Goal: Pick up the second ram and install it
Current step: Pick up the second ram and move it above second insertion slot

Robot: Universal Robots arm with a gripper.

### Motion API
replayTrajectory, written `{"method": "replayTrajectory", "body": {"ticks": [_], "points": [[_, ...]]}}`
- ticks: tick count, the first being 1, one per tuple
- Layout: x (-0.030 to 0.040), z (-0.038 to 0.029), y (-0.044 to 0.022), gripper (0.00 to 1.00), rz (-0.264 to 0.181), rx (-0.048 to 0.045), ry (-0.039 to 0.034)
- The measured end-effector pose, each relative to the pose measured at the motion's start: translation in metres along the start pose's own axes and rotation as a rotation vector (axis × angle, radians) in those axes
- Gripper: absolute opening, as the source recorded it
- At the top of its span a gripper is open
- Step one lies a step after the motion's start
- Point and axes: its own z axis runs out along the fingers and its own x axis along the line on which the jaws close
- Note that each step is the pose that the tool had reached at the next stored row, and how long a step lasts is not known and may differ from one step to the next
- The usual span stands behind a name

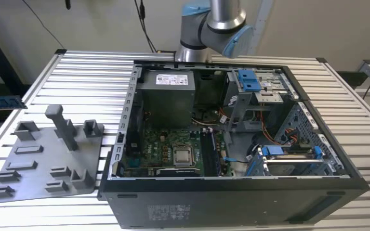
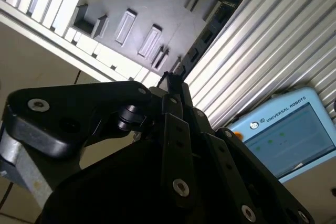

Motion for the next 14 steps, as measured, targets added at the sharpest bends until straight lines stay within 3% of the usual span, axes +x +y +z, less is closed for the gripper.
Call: {"method": "replayTrajectory", "body": {"ticks": [7, 14], "points": [[0.0002, -0.0003, -0.0018, 0.14, 0.0, -0.0008, 0.0001], [0.0009, -0.0002, -0.0129, 0.14, 0.0, -0.0035, -0.0002]]}}
